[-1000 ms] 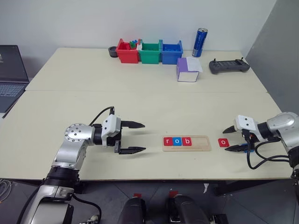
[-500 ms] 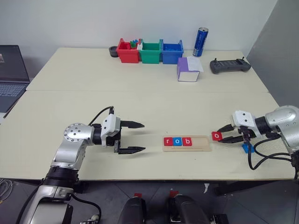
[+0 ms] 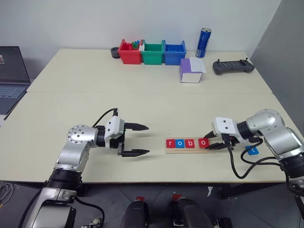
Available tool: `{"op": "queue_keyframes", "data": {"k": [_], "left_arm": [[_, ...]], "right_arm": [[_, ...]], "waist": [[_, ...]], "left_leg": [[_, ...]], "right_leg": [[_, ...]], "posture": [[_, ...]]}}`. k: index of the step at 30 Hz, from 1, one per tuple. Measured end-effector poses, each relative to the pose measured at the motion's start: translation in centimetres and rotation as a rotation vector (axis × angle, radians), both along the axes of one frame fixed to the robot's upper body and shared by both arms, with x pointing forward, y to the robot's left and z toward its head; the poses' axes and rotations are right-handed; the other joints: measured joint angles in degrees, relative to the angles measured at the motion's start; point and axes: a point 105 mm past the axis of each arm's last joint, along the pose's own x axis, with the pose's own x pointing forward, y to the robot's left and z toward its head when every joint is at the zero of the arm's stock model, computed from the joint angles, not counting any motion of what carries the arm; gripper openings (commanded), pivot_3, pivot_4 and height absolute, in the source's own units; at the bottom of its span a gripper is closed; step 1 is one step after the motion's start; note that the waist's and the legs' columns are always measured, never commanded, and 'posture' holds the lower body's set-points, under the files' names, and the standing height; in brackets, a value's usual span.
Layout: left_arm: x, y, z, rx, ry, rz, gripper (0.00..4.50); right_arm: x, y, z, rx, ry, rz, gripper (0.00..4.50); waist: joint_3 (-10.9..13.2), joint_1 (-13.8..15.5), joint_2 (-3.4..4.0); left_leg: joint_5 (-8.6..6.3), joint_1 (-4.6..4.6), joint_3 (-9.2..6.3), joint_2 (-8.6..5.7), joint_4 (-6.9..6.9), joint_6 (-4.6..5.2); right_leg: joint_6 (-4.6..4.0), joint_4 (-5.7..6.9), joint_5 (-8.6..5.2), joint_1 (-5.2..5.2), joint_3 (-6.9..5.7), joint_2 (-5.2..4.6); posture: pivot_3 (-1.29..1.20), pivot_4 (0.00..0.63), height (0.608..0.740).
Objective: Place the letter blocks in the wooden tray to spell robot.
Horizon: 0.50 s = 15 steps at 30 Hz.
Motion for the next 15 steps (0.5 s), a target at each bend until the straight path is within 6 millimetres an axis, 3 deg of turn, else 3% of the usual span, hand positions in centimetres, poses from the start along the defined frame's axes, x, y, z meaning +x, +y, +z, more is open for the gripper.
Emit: {"op": "queue_keyframes", "data": {"k": [4, 15], "left_arm": [[-0.1, 0.0, -0.1, 0.002, 0.004, -0.001, 4.50], [-0.3, 0.1, -0.4, 0.004, 0.009, 0.004, 4.50]], "right_arm": [[0.6, -0.4, -0.7, -0.019, 0.006, -0.012, 1.44], [1.3, 1.2, -0.7, -0.053, -0.029, 0.036, 1.44]], "waist": [[0.00, 0.01, 0.00], [0.00, 0.00, 0.00]], "left_leg": [[0.00, 0.00, -0.01, 0.00, 0.01, 0.00], [0.00, 0.02, 0.00, 0.01, 0.02, -0.01]], "right_leg": [[-0.02, 0.04, -0.01, 0.00, 0.00, 0.00], [-0.03, 0.09, -0.02, -0.01, 0.00, 0.00]], "posture": [[0.00, 0.150, 0.740], [0.00, 0.150, 0.740]]}}
